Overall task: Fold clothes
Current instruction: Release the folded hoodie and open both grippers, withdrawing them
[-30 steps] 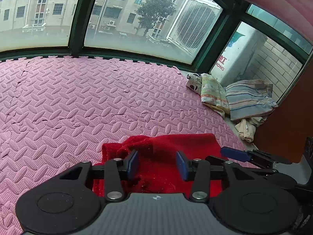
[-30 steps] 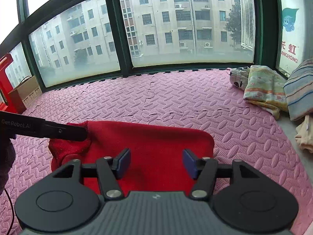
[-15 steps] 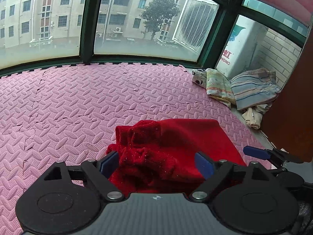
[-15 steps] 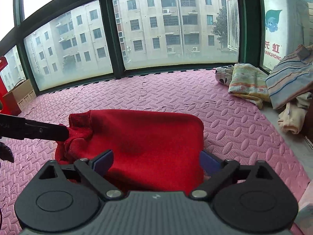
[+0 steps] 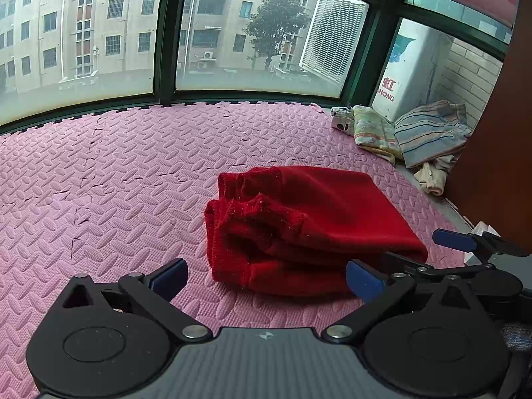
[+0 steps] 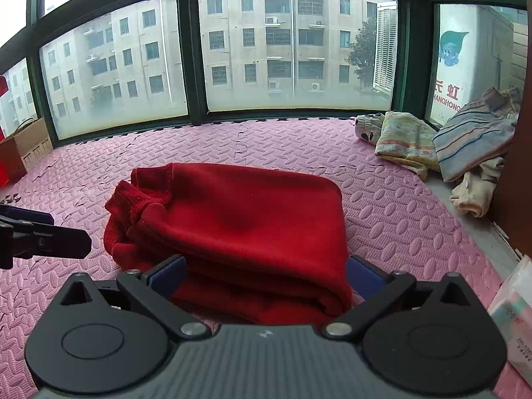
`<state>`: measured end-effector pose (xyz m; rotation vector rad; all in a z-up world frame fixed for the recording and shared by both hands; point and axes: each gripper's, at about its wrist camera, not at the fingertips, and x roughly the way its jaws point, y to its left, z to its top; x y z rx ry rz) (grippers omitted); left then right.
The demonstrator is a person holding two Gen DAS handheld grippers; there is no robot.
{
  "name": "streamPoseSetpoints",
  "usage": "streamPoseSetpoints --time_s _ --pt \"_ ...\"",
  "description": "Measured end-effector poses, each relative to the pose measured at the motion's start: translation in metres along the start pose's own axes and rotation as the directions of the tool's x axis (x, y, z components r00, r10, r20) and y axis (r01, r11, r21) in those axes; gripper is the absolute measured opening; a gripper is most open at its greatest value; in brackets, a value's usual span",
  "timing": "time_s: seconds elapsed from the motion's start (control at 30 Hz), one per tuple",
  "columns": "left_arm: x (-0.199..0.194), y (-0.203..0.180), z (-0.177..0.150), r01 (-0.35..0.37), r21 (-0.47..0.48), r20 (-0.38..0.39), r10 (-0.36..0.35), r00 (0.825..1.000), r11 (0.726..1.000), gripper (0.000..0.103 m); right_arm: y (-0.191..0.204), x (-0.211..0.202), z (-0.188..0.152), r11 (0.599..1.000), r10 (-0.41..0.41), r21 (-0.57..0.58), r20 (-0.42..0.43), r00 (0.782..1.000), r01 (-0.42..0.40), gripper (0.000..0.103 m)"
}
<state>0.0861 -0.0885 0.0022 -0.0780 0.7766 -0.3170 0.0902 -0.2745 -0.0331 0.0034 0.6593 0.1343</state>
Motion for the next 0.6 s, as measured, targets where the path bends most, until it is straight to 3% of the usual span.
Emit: streamPoseSetpoints --time_s 0.6 --pt "-0.019 0.003 -0.039 -0.019 -0.013 -0.032 0.018 0.999 1.0 0.103 0.024 -0.012 -0.023 0.999 0.017 0.027 -0.031 0.999 -0.016 0.103"
